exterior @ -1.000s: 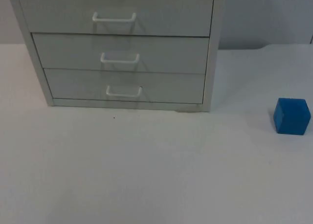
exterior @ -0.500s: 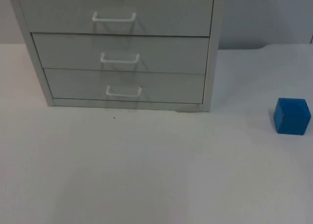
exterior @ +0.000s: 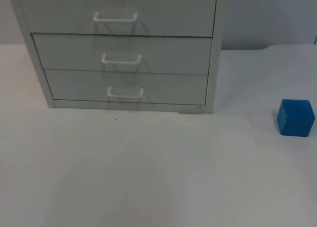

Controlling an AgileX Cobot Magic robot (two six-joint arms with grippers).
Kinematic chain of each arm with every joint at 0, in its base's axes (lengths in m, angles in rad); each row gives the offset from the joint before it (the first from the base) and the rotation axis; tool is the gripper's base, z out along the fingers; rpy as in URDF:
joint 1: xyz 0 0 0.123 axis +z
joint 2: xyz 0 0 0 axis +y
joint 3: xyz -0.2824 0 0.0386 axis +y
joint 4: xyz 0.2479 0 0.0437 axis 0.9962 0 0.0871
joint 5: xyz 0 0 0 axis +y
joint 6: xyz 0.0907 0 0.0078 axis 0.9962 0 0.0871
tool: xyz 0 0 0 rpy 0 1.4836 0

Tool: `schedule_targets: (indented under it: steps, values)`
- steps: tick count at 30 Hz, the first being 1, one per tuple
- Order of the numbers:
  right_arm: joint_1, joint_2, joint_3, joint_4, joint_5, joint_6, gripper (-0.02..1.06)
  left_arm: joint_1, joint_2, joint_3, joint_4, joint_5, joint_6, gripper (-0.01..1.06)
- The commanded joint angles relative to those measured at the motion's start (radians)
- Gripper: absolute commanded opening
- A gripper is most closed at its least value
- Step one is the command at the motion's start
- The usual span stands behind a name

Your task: Open the drawer with the left hand, place the block into the drawer with the right hand, then close the drawer with the left hand.

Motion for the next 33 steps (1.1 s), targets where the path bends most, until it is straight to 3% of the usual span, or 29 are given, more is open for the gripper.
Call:
schedule_targets:
  steps: [1, 9, 12, 15, 16, 19, 21, 26, 29, 33]
  values:
    - [-0.008, 0.013, -0.007, -0.003, -0.024, -0.013, 1.05, -0.004, 0.014, -0.005, -0.008, -0.012, -0.005, 1.05]
    - [-0.008, 0.023, -0.007, -0.003, -0.03, -0.013, 1.05, -0.004, 0.033, -0.005, -0.02, -0.027, -0.005, 1.05]
    - [-0.008, 0.023, -0.007, -0.003, -0.039, -0.013, 1.05, -0.004, 0.033, -0.005, -0.023, -0.029, -0.005, 1.0]
    - [-0.008, 0.023, -0.007, -0.003, -0.057, -0.013, 1.05, -0.004, 0.033, -0.005, -0.023, -0.045, -0.005, 0.8]
    - [-0.008, 0.023, -0.007, -0.003, -0.057, -0.013, 1.05, -0.004, 0.033, -0.005, -0.023, -0.045, -0.005, 0.8]
    - [-0.008, 0.023, -0.007, -0.003, -0.087, -0.013, 1.05, -0.004, 0.033, -0.005, -0.033, -0.091, 0.012, 0.49]
    - [-0.008, 0.025, -0.007, -0.003, -0.087, -0.013, 1.05, -0.004, 0.036, -0.005, -0.058, -0.119, 0.051, 0.4]
    - [-0.008, 0.024, -0.007, -0.003, -0.088, -0.013, 1.05, -0.004, 0.081, -0.015, -0.129, -0.127, 0.145, 0.46]
    - [-0.008, 0.024, -0.007, -0.003, -0.088, -0.013, 1.05, -0.004, 0.202, -0.066, -0.245, -0.111, 0.304, 0.54]
    - [-0.008, 0.024, -0.001, -0.003, -0.091, -0.013, 1.05, -0.004, 0.326, -0.139, -0.374, -0.087, 0.494, 0.52]
